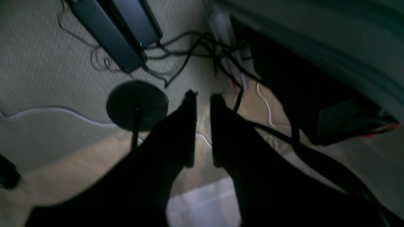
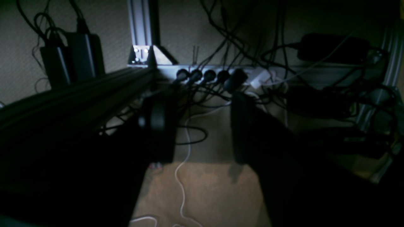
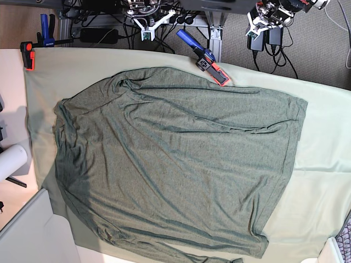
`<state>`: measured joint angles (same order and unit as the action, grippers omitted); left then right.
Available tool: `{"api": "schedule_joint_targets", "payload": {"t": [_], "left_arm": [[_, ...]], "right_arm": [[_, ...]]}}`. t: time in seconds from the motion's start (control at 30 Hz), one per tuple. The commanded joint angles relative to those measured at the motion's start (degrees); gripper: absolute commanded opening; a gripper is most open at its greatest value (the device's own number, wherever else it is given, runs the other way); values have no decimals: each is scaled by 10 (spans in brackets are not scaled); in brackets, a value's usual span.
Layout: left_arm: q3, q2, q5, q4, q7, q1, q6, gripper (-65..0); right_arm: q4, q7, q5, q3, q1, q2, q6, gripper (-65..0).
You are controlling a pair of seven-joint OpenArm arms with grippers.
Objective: Fold the T-shirt properly
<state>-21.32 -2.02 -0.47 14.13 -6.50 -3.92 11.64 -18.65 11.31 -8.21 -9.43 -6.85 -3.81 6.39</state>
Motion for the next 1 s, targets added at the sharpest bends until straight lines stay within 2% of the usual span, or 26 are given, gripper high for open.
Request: {"api": "schedule_joint_targets", "payload": {"t": [0.0,0.33,0.47,0.53,0.77,0.97], "left_arm": [[-1,1,0,3,15,1,10,-572],[-1,1,-2,4,17,1,10,-569],[-1,1,-1,5,9,1,10,-431],[-1,1,-1,5,4,1,10,-394],[-1,1,-1,5,-12,1,10,-394],[-1,-1,-1,5,-15,-2,10,-394]], "right_arm": [[-4,7,0,-2,-2,-3,2,-372],[-4,7,1,-2,-3,-3,2,-372],[-4,7,1,-2,-3,-3,3,-372],[-4,7,1,-2,-3,-3,3,-372],[-4,7,37,-2,-3,-3,3,-372],[-4,7,37,-2,-11,-13,5,-372]]}}
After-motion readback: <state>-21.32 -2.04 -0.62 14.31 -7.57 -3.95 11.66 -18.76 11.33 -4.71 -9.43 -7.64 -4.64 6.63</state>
